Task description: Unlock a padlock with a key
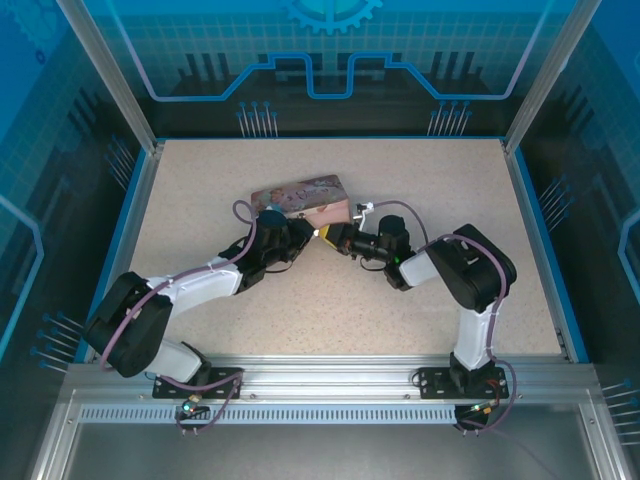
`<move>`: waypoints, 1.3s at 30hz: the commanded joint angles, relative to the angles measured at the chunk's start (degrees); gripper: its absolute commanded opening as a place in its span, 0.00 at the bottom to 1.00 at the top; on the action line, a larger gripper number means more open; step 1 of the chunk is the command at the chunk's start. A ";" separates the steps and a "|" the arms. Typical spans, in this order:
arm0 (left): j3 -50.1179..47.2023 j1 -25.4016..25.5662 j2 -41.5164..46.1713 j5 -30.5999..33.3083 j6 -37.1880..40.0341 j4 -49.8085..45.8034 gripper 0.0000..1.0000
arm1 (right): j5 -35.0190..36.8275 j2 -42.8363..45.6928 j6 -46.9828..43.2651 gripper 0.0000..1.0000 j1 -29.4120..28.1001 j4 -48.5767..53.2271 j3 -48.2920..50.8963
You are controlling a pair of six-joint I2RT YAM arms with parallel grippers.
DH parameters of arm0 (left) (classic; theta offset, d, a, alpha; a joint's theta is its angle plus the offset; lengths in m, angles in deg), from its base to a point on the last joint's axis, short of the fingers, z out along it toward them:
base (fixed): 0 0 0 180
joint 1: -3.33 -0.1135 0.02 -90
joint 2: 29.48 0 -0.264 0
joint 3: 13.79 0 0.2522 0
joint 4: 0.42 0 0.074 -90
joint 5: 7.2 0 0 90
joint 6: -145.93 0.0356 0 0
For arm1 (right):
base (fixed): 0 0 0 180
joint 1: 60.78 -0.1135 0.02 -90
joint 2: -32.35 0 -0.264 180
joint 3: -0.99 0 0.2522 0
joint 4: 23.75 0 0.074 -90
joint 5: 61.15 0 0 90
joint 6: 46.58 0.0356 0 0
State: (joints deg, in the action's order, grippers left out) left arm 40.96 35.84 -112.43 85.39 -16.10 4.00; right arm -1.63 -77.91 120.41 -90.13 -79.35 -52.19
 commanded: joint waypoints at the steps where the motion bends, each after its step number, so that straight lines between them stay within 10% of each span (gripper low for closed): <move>1: -0.56 1.57 0.34 -7.67 -0.68 3.96 0.00 | 2.64 -2.17 4.00 0.11 -0.41 -4.89 -1.40; 39: -2.63 1.56 -0.16 -7.77 -0.87 6.59 0.00 | 15.64 -5.07 50.56 0.01 -7.01 -12.10 0.55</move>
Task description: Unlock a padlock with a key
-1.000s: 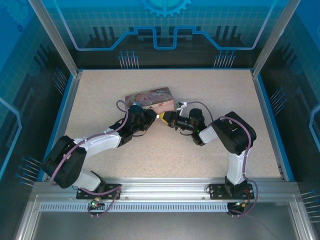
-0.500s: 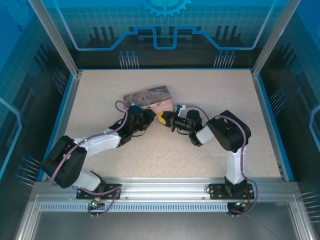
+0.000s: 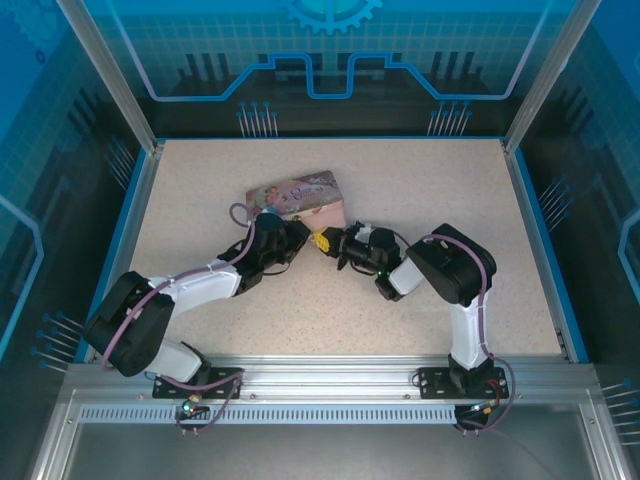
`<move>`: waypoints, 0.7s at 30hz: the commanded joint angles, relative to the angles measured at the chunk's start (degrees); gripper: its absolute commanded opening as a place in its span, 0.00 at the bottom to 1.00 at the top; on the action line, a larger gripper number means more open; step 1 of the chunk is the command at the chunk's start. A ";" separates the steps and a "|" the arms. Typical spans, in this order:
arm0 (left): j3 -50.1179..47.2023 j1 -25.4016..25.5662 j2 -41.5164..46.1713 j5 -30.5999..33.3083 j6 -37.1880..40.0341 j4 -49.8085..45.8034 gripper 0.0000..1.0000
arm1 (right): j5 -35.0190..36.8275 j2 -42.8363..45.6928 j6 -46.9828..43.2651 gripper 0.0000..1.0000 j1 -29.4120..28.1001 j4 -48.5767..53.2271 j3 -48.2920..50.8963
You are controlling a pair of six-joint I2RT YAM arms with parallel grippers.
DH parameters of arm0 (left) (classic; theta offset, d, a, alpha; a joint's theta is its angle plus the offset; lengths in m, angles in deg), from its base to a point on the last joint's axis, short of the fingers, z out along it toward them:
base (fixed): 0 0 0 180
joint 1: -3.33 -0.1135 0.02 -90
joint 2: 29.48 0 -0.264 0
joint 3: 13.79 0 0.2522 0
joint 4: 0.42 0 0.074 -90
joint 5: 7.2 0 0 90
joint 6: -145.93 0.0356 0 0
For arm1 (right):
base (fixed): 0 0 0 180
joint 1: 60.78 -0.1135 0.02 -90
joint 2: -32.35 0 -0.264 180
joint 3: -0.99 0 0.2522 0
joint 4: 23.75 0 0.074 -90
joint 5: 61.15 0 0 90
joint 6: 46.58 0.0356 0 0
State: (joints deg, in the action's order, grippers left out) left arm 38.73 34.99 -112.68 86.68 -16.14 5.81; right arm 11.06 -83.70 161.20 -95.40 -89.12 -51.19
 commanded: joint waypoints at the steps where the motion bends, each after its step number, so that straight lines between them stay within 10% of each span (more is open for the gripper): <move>1: -0.49 2.43 0.14 -8.94 -0.71 4.95 0.00 | 3.17 0.74 10.77 0.01 -1.94 -2.27 -0.56; 13: -0.66 2.37 0.27 -8.80 -0.58 5.35 0.00 | 5.47 2.32 10.33 0.04 -2.91 -1.89 1.12; 21: 0.24 2.40 0.39 -8.20 0.00 4.54 0.00 | 4.86 2.45 3.11 0.24 -5.04 3.87 2.37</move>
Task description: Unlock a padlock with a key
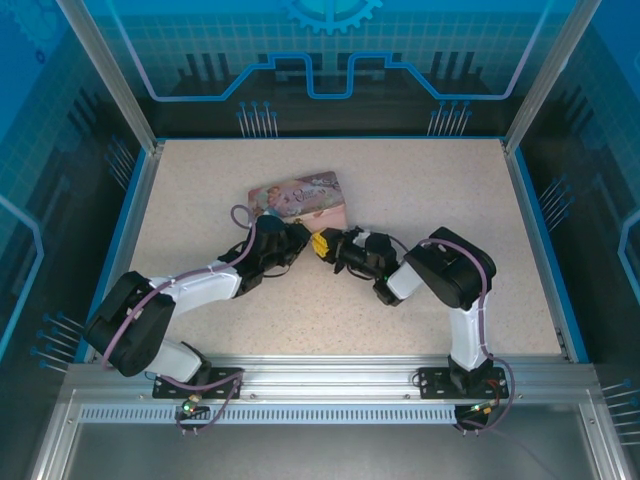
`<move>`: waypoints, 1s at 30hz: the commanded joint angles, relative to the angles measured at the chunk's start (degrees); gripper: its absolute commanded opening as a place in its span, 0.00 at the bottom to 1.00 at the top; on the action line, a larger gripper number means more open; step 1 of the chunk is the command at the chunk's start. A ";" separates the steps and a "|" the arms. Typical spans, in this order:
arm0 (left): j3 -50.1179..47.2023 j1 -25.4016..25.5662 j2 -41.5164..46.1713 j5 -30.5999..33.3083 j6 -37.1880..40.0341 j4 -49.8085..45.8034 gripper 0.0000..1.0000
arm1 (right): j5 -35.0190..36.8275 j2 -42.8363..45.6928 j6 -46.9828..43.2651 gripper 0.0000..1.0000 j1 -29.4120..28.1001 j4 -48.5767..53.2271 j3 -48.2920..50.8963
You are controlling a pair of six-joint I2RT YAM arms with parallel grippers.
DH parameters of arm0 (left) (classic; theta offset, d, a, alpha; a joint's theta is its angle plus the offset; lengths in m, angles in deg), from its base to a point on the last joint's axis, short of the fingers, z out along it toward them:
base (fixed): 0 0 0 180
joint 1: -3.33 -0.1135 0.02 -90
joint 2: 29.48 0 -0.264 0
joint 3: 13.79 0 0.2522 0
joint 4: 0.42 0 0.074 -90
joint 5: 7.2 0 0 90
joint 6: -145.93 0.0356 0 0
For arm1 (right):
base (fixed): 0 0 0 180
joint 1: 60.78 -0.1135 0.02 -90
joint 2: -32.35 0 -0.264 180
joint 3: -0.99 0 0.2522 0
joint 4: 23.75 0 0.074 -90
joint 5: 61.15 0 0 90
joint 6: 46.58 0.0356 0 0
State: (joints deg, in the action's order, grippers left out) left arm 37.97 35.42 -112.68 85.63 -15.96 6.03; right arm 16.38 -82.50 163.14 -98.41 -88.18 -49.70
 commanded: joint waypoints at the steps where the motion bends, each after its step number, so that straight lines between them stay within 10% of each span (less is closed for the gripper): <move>1: 1.02 1.93 0.41 -7.05 -0.17 4.15 0.00 | 0.02 1.23 0.66 0.25 -2.09 3.13 1.67; 20: 1.16 0.61 2.19 -5.93 3.32 -0.32 0.00 | 3.50 14.06 -16.58 0.53 0.05 16.37 12.87; 30: 0.13 0.15 2.34 -4.46 9.01 -5.00 0.00 | 8.96 41.51 -43.90 0.55 2.64 57.28 11.32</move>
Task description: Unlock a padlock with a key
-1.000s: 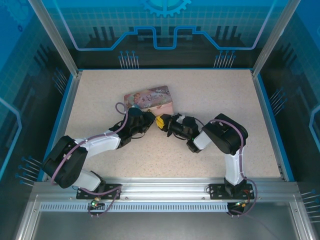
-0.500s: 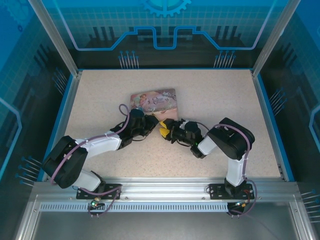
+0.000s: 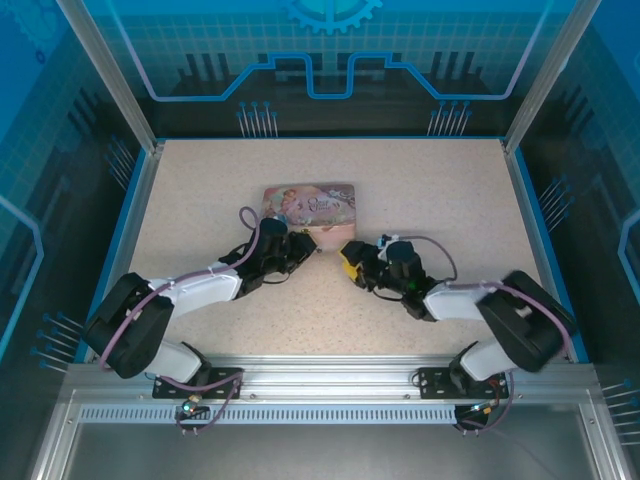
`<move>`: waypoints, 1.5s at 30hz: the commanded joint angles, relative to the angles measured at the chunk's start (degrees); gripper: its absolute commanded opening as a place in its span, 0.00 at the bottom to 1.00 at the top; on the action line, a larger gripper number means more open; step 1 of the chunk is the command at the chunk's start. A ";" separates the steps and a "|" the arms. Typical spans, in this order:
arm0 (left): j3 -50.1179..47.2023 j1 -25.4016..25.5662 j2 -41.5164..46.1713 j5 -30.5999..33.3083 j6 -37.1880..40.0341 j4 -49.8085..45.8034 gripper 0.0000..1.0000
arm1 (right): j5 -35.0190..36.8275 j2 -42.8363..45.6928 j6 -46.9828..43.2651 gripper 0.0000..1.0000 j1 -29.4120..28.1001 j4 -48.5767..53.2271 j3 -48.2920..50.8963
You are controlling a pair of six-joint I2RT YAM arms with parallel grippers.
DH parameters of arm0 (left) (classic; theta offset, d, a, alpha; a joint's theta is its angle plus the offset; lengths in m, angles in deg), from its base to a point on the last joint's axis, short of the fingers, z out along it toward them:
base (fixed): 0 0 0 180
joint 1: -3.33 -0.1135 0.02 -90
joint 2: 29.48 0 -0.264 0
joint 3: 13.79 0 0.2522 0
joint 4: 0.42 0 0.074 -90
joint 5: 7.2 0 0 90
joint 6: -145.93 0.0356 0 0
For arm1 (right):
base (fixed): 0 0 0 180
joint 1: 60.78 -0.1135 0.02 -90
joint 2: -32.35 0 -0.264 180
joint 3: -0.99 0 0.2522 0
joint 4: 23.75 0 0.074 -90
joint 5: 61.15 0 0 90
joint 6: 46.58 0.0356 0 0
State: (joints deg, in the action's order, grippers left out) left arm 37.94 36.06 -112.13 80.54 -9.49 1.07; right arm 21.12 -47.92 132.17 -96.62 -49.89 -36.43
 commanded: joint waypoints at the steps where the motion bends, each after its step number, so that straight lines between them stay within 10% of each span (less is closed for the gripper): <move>1: -0.16 -0.48 1.64 0.81 3.19 -0.07 0.00 | 6.26 10.45 -16.82 0.55 1.05 23.57 -2.72; 9: -0.34 -0.48 -1.36 2.55 7.02 -1.57 0.00 | 14.68 23.20 -36.14 0.59 3.73 47.31 -10.69; 23: -0.94 -0.14 -7.78 3.81 5.90 2.78 0.05 | 14.35 25.84 -41.14 0.62 6.91 49.92 -10.05; 40: -8.46 -0.51 12.14 6.20 7.99 -7.93 0.62 | 8.69 12.31 -52.84 0.90 5.70 50.68 -18.22; 45: -6.43 -8.78 25.08 5.60 13.36 -19.71 0.79 | 5.47 4.31 -51.66 0.99 5.55 46.93 -23.30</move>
State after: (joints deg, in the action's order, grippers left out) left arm 30.16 31.67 -91.58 85.41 -0.38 -9.82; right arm 29.77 -40.91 80.54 -90.61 0.34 -56.35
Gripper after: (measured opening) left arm 0.765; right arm 0.977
